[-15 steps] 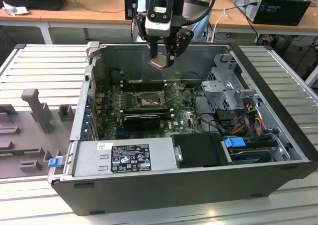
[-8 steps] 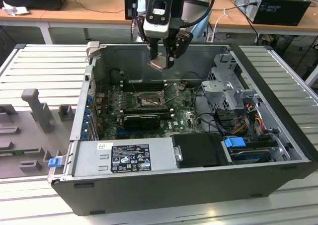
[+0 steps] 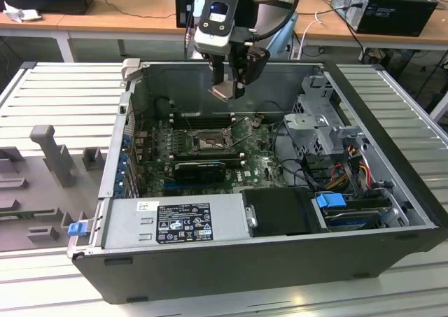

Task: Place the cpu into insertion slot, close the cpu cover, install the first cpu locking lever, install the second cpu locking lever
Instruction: 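Place the cpu into insertion slot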

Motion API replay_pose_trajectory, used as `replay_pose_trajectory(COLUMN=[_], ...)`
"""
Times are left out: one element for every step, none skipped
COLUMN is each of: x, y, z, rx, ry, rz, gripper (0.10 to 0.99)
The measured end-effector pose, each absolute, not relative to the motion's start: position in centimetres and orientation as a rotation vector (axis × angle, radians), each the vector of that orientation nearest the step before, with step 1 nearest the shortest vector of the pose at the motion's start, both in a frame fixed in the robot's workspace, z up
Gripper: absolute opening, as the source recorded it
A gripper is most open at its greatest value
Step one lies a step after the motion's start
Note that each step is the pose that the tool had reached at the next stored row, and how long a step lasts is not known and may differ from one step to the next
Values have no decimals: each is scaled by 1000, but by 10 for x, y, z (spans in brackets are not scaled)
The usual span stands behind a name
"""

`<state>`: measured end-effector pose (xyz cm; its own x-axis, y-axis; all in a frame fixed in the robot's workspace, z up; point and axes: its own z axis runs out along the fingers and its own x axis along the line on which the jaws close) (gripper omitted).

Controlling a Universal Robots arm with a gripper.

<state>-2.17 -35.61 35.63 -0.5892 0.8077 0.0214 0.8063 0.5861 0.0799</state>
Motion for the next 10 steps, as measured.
replay_pose_trajectory(x=[-22, -22, -22, -22, -22, -22, -22, -22, -22, -22], y=[-356, -356, -356, -356, -356, -356, -356, -356, -356, -356], z=[356, 355, 355, 355, 355, 354, 354, 354, 354, 354], rx=[1428, 1437, 1444, 1450, 1459, 1475, 1500, 1513, 1525, 1543], ry=[2777, 2772, 2769, 2766, 2761, 2752, 2737, 2730, 2723, 2712], rz=[126, 125, 125, 125, 124, 124, 124, 124, 124, 124], gripper=[529, 529, 529, 529, 529, 529, 529, 529, 529, 529])
